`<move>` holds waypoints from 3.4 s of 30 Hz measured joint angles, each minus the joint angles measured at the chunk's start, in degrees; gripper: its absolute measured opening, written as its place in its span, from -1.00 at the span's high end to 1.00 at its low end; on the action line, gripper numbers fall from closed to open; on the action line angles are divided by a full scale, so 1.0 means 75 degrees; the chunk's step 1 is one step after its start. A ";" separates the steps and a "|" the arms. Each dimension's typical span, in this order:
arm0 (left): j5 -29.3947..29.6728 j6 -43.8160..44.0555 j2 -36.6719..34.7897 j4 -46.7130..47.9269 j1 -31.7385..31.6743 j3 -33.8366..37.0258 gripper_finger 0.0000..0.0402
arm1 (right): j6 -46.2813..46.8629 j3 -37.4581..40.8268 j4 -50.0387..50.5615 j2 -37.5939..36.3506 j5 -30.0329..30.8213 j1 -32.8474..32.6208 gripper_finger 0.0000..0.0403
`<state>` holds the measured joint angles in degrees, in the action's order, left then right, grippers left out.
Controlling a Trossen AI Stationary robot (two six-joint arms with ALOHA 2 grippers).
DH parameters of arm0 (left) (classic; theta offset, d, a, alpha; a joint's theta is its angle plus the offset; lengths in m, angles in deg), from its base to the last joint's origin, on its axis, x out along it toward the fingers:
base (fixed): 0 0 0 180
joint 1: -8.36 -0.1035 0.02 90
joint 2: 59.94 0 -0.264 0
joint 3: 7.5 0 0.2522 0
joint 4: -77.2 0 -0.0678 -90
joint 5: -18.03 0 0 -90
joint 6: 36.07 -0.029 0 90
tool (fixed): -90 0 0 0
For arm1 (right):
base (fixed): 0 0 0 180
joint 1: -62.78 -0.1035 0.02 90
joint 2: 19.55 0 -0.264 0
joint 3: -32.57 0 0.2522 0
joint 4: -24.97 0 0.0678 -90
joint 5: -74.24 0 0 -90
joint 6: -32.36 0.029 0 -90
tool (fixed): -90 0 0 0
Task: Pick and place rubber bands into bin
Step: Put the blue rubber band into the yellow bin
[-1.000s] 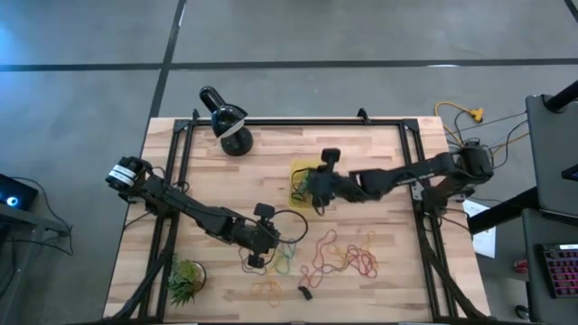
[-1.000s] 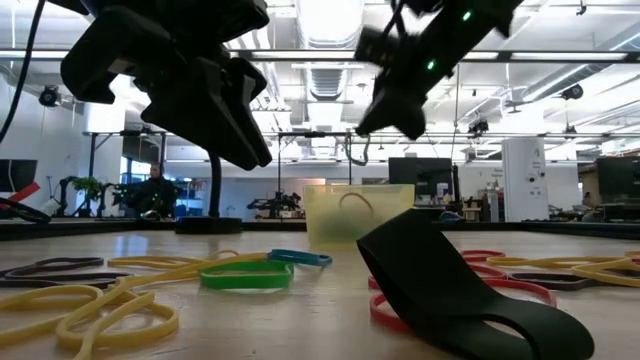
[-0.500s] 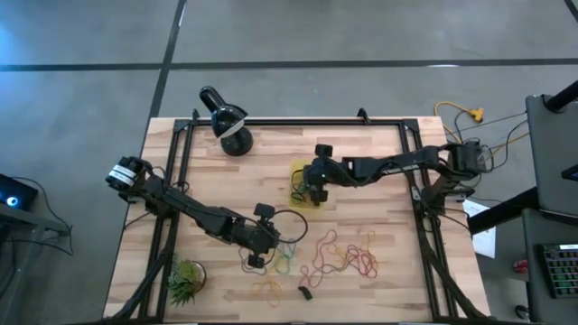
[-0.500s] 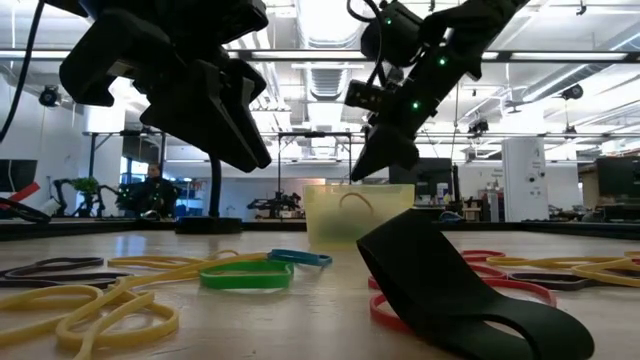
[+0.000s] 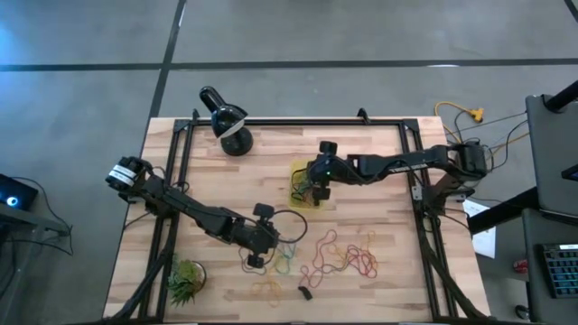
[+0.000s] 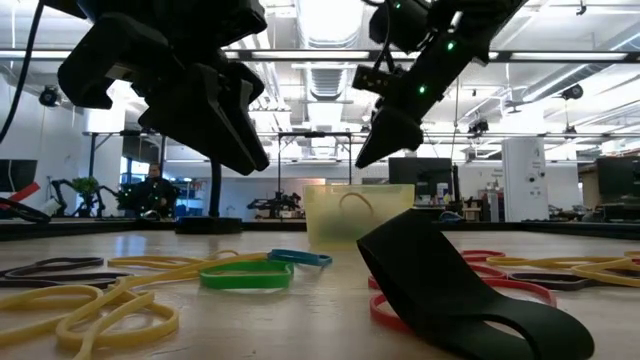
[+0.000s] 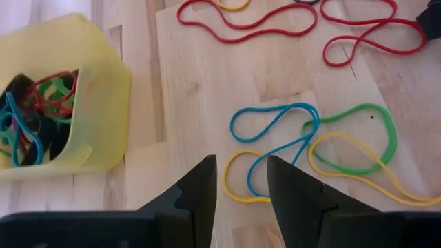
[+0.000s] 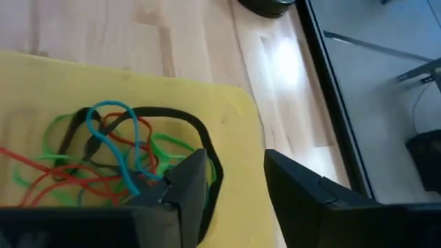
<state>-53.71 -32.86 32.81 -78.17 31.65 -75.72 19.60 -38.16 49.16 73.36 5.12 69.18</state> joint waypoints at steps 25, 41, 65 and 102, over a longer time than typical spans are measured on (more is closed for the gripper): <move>-0.0594 -0.0687 0.1122 -0.1179 -0.0211 0.0112 0.43 | 0.1065 0.0000 0.0704 -0.0721 -0.1911 -0.2580 0.37; -0.0769 -0.0684 0.1122 -0.1130 -0.0356 0.0172 0.43 | 0.1507 0.0009 0.0694 -0.0721 -0.1565 -0.3160 0.49; -0.1085 -0.0779 0.1510 -0.2189 -0.0461 0.0591 0.43 | 0.1654 0.0012 0.0650 -0.0721 -0.1576 -0.3257 0.53; -0.0083 -0.0951 0.0582 -0.1938 -0.0283 0.0481 1.00 | 0.1616 0.0070 0.0770 -0.0721 -0.1576 -0.3254 0.66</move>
<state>-54.33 -39.99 37.17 -92.71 29.53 -72.11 31.72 -37.64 54.93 67.96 -6.69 44.78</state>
